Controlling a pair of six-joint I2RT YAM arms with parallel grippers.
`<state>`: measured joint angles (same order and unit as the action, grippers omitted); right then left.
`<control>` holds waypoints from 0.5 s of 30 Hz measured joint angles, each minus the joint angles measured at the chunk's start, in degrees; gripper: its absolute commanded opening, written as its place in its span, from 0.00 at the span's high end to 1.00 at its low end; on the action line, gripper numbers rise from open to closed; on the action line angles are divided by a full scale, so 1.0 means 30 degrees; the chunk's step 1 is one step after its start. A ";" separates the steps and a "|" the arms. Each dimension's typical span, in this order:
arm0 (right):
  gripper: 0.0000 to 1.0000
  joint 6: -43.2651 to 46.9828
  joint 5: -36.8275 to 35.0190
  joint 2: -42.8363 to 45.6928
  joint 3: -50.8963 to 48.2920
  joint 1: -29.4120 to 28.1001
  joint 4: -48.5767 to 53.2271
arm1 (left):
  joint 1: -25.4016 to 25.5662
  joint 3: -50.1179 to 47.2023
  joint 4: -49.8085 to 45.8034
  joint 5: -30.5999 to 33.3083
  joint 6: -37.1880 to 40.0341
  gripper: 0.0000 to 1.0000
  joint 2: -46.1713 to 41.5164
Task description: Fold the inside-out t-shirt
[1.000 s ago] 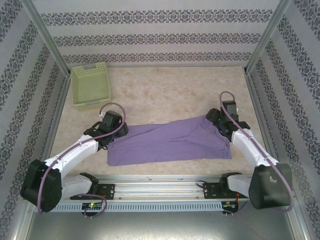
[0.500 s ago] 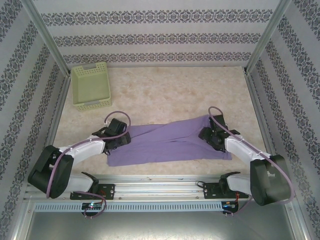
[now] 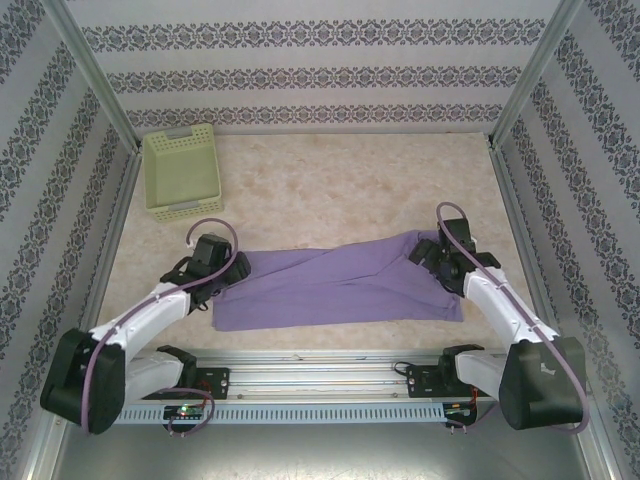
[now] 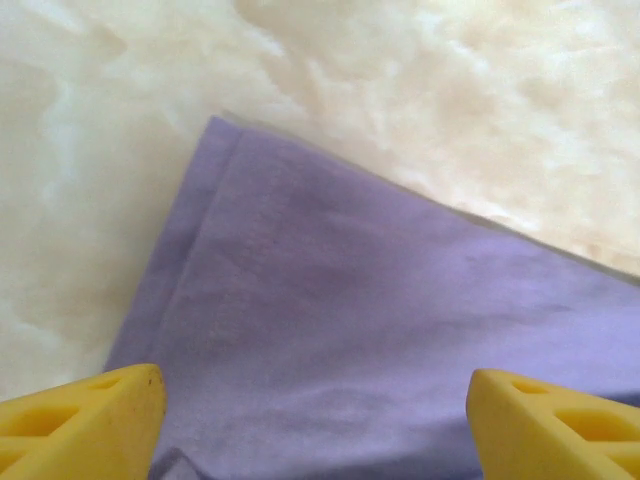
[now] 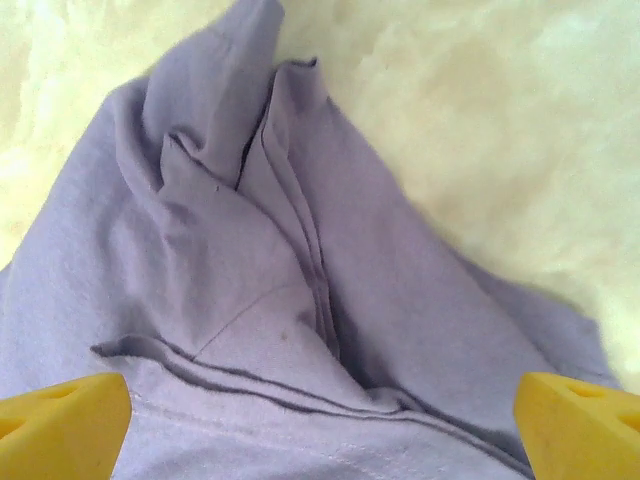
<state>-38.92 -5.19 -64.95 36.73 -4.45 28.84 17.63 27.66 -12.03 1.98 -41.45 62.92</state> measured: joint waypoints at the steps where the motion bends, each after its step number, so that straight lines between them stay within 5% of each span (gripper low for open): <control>1: 0.02 0.0219 -0.0095 -0.0306 0.0270 0.0131 0.0189 | 0.0007 -0.0342 0.0335 -0.0328 -0.0007 0.19 -0.0481; 9: 0.02 0.1545 0.0146 -0.5319 0.1719 0.1056 0.0903 | 0.0095 -0.0401 0.1654 -0.1829 0.0029 0.15 0.2688; 15: 0.02 0.1588 0.0546 -0.6113 0.1778 0.0801 0.0685 | -0.1224 0.0627 0.4175 -0.2637 0.0095 0.13 0.5034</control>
<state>-34.15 -3.55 -83.29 42.06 -2.04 30.89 13.96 29.54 0.49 -5.93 -41.17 78.02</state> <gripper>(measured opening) 0.979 0.864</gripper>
